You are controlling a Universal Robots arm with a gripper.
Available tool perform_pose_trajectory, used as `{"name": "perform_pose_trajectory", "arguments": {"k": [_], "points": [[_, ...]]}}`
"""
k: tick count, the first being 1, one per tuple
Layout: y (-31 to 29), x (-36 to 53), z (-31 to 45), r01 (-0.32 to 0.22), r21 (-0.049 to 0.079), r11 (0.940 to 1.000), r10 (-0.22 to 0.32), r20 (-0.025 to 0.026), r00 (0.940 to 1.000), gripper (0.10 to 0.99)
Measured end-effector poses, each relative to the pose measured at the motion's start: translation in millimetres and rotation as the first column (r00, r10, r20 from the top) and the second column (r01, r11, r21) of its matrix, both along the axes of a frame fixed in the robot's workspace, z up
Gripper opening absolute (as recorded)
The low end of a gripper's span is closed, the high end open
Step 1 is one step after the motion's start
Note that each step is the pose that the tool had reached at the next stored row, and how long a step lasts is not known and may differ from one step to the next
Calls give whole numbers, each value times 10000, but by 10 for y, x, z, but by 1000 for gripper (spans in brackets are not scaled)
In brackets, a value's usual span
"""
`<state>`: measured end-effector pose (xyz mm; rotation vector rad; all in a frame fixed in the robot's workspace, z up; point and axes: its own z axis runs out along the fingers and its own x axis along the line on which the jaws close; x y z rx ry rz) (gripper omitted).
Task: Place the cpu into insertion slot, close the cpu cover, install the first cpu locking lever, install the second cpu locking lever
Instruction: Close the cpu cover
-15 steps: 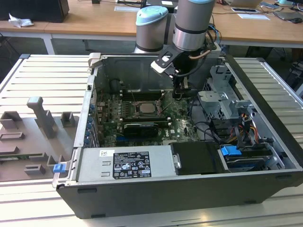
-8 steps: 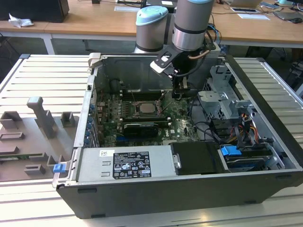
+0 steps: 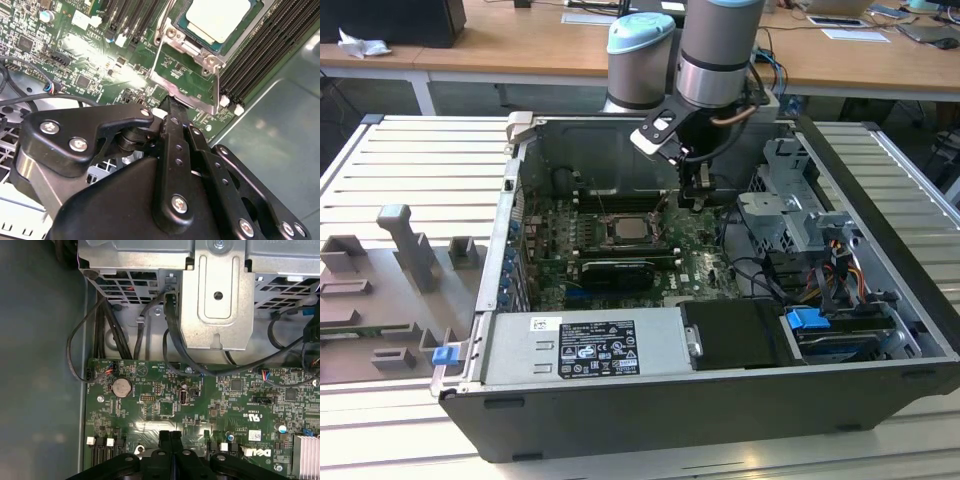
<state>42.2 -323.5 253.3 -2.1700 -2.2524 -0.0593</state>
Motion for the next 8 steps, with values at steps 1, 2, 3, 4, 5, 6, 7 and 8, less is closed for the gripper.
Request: {"name": "perform_pose_trajectory", "arguments": {"k": [1,2,3,4,5,6,7,8], "points": [[0,-7,0,0,1,10000,0,0,10000,106],[0,-16,0,0,1,10000,0,0,10000,106],[0,-24,0,0,1,10000,0,0,10000,106],[0,-35,0,-1,0,10000,1,0,10000,106],[0,-44,0,0,0,10000,0,0,10000,106],[0,-54,0,0,1,10000,0,0,10000,106],[0,-59,0,0,0,10000,0,0,10000,106],[0,-64,0,0,0,10000,0,0,10000,106]]}}
